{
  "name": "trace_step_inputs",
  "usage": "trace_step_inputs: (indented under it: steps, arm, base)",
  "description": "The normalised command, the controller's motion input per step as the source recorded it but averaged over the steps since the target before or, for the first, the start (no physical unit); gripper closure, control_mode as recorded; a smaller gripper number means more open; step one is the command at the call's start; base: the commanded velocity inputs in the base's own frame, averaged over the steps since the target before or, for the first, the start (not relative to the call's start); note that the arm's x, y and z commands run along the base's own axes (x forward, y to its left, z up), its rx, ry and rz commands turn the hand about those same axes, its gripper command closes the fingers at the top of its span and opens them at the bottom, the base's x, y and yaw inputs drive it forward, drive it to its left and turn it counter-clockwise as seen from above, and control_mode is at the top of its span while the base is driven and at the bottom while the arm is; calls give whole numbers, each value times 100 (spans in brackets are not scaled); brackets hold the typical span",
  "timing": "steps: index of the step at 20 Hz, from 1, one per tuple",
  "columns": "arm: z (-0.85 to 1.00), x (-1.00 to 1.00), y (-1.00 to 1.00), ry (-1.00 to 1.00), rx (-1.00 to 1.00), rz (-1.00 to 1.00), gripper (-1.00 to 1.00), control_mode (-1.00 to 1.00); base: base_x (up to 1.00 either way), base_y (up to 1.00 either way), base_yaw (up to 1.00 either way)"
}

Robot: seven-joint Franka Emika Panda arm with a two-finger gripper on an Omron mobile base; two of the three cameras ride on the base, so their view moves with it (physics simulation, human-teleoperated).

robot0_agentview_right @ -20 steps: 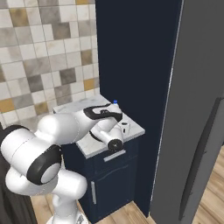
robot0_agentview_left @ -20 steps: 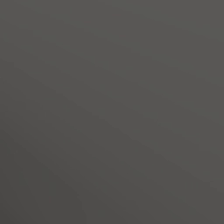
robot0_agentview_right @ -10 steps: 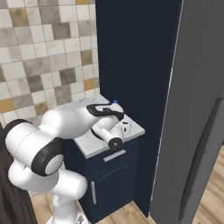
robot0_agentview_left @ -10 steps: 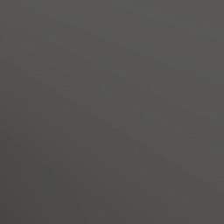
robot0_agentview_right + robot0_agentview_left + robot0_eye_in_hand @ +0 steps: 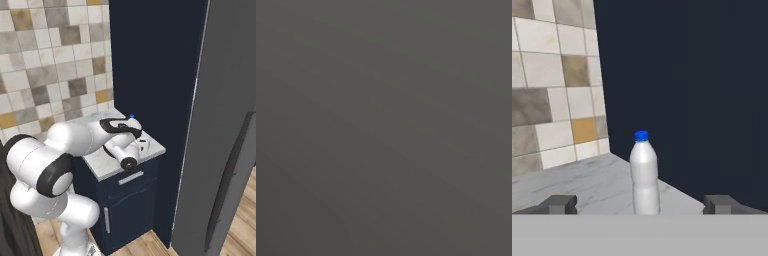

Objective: Take the bottled waters from the counter and place them in the freezer to freeze. Close the freezer door after placing the bottles.

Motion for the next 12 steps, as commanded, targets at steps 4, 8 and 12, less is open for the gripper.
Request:
trace_step_inputs:
  steps: [4, 8, 12]
  arm:
    - [-9, 2, 0, 2, 0, -6, -100, -100]
    - [-11, 5, 0, 4, 0, -8, -100, -100]
    - [-6, 3, 0, 2, 0, -6, -100, -100]
  base:
    - [0, 0, 0]
    - [0, 0, 0]
    - [0, 0, 0]
